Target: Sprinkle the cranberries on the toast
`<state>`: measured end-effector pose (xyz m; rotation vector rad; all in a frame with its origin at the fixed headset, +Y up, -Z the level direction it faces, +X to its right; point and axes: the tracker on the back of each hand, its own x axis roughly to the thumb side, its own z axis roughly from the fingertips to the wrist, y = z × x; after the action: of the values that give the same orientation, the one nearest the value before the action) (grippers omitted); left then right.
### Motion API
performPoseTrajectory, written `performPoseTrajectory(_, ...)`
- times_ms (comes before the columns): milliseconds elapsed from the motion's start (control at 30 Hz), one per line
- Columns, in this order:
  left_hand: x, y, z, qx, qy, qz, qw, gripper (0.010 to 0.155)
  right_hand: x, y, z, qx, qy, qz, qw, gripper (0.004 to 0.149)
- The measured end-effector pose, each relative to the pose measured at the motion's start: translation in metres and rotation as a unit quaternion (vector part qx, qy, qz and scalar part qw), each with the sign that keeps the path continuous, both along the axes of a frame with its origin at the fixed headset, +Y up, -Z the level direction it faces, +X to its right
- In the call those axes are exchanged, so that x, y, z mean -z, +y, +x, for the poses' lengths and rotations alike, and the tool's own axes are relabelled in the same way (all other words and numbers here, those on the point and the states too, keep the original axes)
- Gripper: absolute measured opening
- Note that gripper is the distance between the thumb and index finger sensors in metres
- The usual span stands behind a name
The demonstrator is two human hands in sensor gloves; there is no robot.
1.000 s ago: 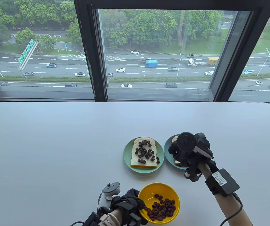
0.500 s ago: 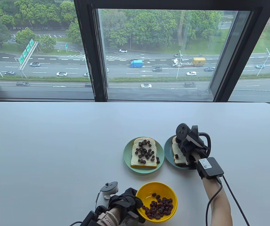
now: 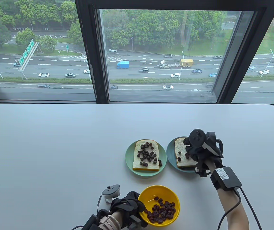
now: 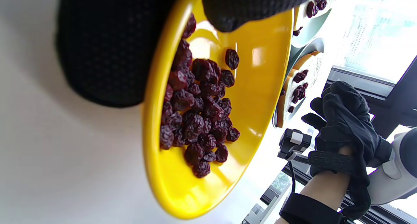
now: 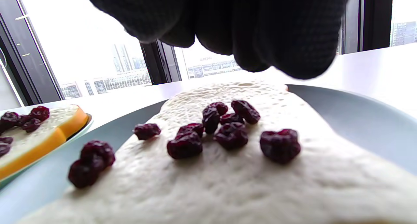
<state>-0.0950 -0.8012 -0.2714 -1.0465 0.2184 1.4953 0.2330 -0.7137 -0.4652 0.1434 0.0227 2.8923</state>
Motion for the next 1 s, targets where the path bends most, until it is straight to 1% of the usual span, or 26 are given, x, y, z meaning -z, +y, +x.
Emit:
performPoseTrajectory(67,0.0,0.0,0.0,0.002,0.002,0.003,1.0,0.057,-0.012,0.008,-0.002,0.02,0.02,0.001,1.0,0.046)
performPoseTrajectory(167,0.001,0.002,-0.001,0.005,0.006,0.011,1.0,0.057,-0.042,0.021,-0.015,0.059,0.085,-0.01,0.995,0.048)
performPoseTrajectory(300,0.0,0.006,-0.001,0.009,0.012,0.025,1.0,0.057,-0.09,0.034,-0.045,0.095,0.193,-0.045,0.976,0.058)
performPoseTrajectory(333,0.0,0.007,-0.001,0.009,0.014,0.028,0.999,0.057,-0.106,0.038,-0.056,0.101,0.228,-0.059,0.967,0.062)
performPoseTrajectory(367,0.0,0.008,0.0,0.009,0.015,0.03,0.999,0.057,-0.117,0.039,-0.063,0.104,0.25,-0.064,0.961,0.064)
performPoseTrajectory(400,0.0,0.009,0.0,0.008,0.015,0.033,0.999,0.057,-0.132,0.041,-0.075,0.104,0.28,-0.073,0.952,0.066)
performPoseTrajectory(467,-0.001,0.011,0.001,0.003,0.015,0.036,0.999,0.057,-0.154,0.04,-0.092,0.073,0.324,-0.092,0.939,0.068)
performPoseTrajectory(533,-0.001,0.014,0.002,0.001,0.02,0.043,0.999,0.057,-0.17,0.034,-0.106,0.033,0.348,-0.097,0.932,0.071)
performPoseTrajectory(633,-0.003,0.019,0.003,-0.003,0.022,0.053,0.998,0.057,-0.179,0.02,-0.118,-0.047,0.358,-0.111,0.926,0.075)
performPoseTrajectory(667,-0.004,0.02,0.004,-0.002,0.022,0.058,0.998,0.057,-0.181,0.015,-0.121,-0.092,0.36,-0.113,0.922,0.077)
performPoseTrajectory(733,-0.003,0.022,0.004,0.009,0.02,0.07,0.997,0.057,-0.184,0.007,-0.126,-0.134,0.372,-0.113,0.912,0.082)
performPoseTrajectory(767,-0.003,0.022,0.005,0.013,0.018,0.071,0.997,0.057,-0.187,0.001,-0.13,-0.143,0.38,-0.116,0.906,0.083)
performPoseTrajectory(800,-0.004,0.024,0.005,0.012,0.02,0.072,0.997,0.057,-0.189,-0.002,-0.133,-0.148,0.382,-0.113,0.905,0.084)
performPoseTrajectory(867,-0.005,0.024,0.007,0.028,0.009,0.086,0.996,0.058,-0.194,-0.011,-0.142,-0.18,0.39,-0.095,0.898,0.082)
performPoseTrajectory(900,-0.007,0.024,0.007,0.029,0.01,0.082,0.996,0.058,-0.196,-0.015,-0.147,-0.207,0.389,-0.078,0.895,0.081)
performPoseTrajectory(933,-0.007,0.023,0.007,0.026,0.014,0.075,0.997,0.058,-0.199,-0.019,-0.153,-0.234,0.39,-0.046,0.889,0.08)
performPoseTrajectory(967,-0.007,0.022,0.007,0.027,0.016,0.074,0.997,0.057,-0.201,-0.02,-0.156,-0.246,0.395,-0.027,0.885,0.078)
performPoseTrajectory(1000,-0.007,0.02,0.006,0.031,0.016,0.073,0.997,0.057,-0.203,-0.022,-0.162,-0.267,0.4,0.001,0.877,0.076)
